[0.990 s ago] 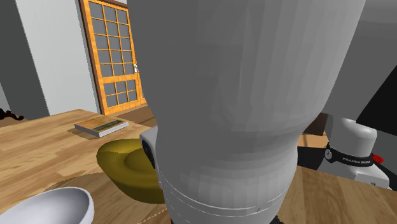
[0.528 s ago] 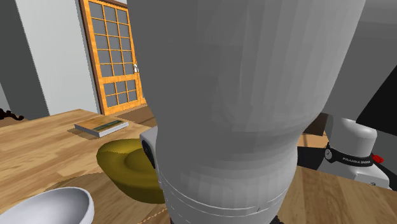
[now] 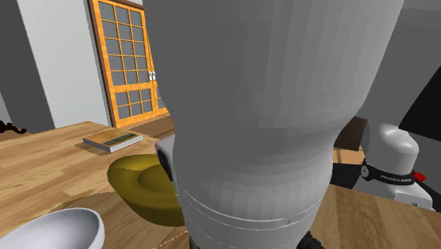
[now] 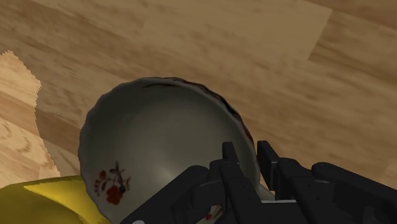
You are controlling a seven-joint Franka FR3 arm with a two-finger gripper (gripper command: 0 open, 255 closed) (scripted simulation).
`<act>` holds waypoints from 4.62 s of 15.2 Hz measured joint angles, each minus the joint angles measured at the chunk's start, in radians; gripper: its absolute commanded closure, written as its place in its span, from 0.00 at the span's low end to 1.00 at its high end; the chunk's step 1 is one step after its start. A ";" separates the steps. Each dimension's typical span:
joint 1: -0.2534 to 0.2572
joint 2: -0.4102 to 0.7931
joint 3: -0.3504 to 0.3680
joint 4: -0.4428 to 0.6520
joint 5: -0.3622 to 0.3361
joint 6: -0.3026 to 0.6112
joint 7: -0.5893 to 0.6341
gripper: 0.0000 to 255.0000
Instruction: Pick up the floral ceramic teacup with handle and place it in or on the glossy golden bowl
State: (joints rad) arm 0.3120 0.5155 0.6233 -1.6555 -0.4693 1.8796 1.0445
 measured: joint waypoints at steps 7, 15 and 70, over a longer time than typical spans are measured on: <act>-0.001 -0.031 0.013 0.052 0.025 -0.074 -0.025 1.00; -0.003 -0.065 0.025 0.109 0.050 -0.156 -0.051 1.00; -0.180 0.028 -0.066 0.308 -0.001 -0.195 -0.362 0.00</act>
State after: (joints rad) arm 0.1319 0.5436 0.5569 -1.3472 -0.4699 1.6843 0.6823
